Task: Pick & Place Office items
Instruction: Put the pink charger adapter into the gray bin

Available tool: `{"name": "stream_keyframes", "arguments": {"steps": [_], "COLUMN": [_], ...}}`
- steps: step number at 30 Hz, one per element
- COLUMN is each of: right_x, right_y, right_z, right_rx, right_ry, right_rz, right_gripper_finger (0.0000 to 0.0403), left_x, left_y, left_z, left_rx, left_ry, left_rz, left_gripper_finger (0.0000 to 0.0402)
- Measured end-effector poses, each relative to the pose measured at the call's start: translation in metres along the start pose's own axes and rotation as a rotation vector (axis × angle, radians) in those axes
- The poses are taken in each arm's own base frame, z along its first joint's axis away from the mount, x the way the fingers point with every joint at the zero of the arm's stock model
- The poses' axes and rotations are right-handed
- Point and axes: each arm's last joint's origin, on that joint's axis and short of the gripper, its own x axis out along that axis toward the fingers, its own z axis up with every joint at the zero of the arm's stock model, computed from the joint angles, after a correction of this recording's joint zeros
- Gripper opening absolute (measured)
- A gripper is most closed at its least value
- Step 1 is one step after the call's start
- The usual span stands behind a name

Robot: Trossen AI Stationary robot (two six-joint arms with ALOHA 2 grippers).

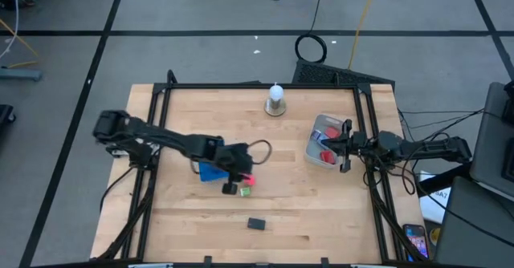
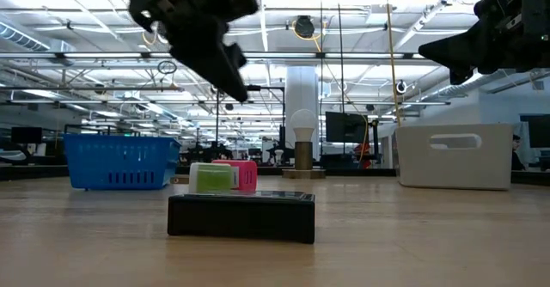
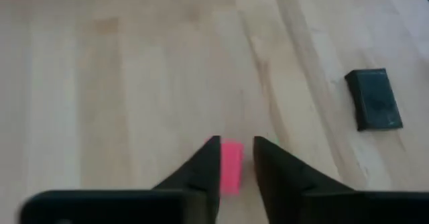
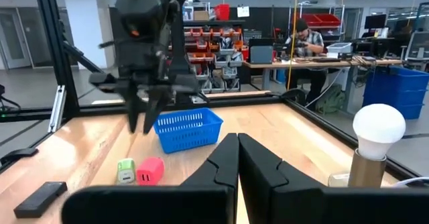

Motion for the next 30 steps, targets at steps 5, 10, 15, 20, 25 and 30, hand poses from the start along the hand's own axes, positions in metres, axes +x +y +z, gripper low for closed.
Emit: {"name": "stream_keyframes", "arguments": {"steps": [5, 10, 15, 20, 25, 30], "right_x": [0.000, 0.001, 0.001, 0.001, 0.001, 0.001], "right_y": [0.000, 0.000, 0.000, 0.000, 0.000, 0.000], "right_z": [-0.001, -0.002, -0.002, -0.002, -0.001, -0.001], "right_rx": [-0.002, -0.003, 0.004, 0.003, 0.004, 0.009], "right_ry": [0.013, 0.017, 0.023, 0.021, 0.016, 0.016], "right_rz": [0.000, 0.000, 0.000, 0.000, 0.000, 0.000], "right_gripper_finger": [0.0000, 0.0000, 0.0000, 0.0000, 0.0000, 0.0000], "left_x": [0.029, 0.049, 0.048, 0.048, 0.048, 0.047], "left_y": [0.001, 0.003, 0.003, -0.002, 0.003, 0.010], "left_z": [0.019, 0.015, 0.012, 0.010, 0.009, 0.009], "left_rx": [0.001, 0.008, 0.036, 0.055, 0.058, 0.034], "left_ry": [0.087, 0.217, 0.237, 0.259, 0.269, 0.268], "left_rz": [-0.049, -0.018, -0.023, -0.032, 0.023, 0.018], "left_gripper_finger": [0.0170, 0.0231, 0.0270, 0.0286, 0.0277, 0.0250]}}
